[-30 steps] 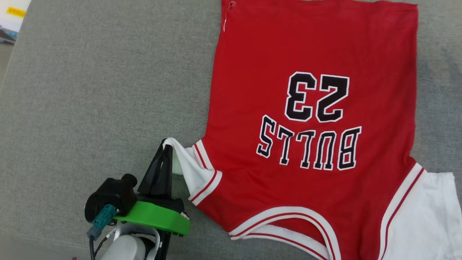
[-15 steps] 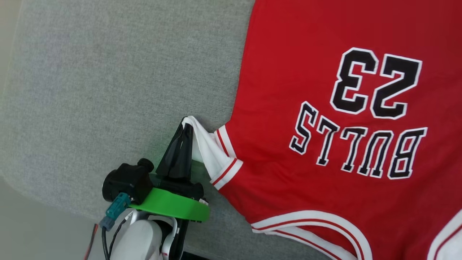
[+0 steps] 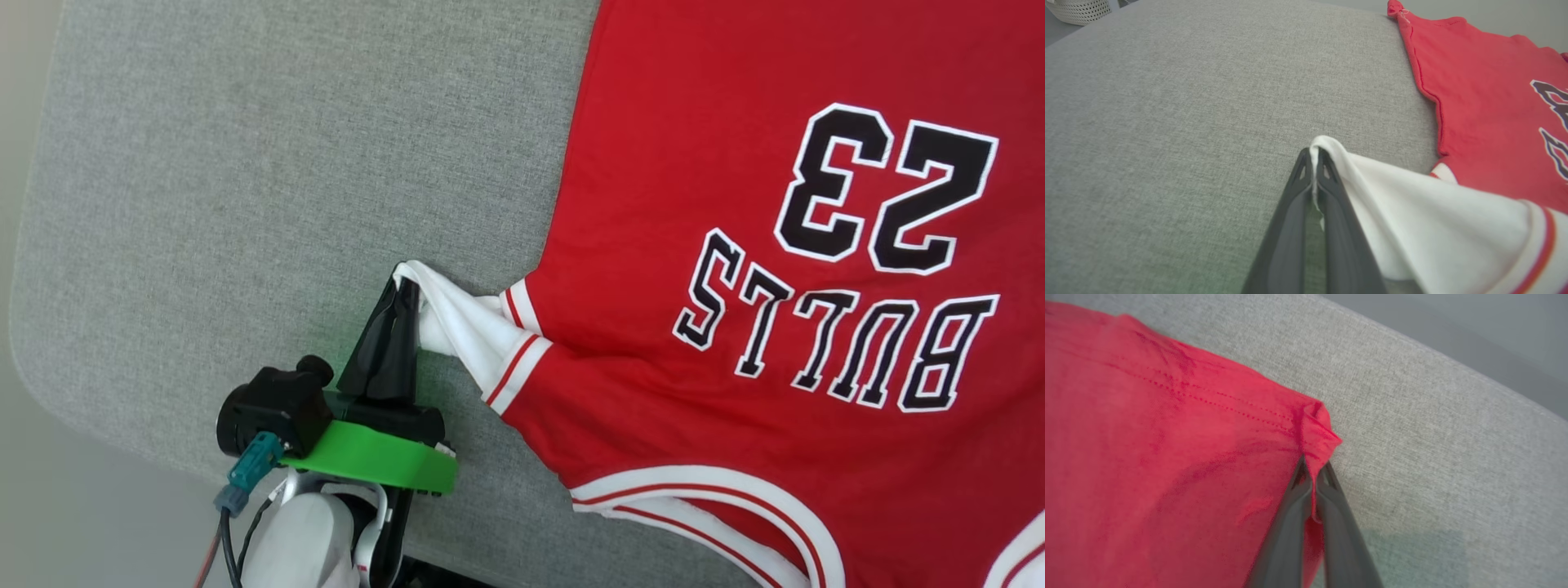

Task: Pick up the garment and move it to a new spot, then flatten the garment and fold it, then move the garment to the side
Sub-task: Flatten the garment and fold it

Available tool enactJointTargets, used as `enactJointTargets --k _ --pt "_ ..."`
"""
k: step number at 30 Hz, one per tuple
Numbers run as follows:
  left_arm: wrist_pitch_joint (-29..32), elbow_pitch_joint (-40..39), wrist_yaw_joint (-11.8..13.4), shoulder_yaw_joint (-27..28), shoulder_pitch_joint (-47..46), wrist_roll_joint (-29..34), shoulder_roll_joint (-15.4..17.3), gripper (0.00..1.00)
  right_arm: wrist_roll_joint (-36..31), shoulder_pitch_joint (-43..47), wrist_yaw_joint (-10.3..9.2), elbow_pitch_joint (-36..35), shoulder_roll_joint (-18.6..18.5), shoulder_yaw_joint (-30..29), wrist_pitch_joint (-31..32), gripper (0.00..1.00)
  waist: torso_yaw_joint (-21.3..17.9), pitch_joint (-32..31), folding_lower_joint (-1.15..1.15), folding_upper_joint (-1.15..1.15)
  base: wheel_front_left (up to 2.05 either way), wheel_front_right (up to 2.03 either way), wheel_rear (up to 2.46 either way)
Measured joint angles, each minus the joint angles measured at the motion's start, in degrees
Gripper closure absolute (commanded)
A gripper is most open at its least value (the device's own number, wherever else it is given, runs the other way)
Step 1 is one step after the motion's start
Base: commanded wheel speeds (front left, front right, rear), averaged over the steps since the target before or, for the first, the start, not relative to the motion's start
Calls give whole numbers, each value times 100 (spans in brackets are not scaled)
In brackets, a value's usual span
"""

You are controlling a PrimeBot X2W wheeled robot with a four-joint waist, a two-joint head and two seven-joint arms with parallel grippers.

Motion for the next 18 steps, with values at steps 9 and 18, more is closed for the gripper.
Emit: enactJointTargets --k 9,18 --pt "0 166 -91 234 231 127 -19 100 248 404 2 -188 -183 439 -1114 100 -204 -580 0 0 0 0 0" --pt "0 285 -33 479 762 174 118 100 816 1788 4 -999 -757 497 -2247 100 -497 -1359 0 0 0 0 0"
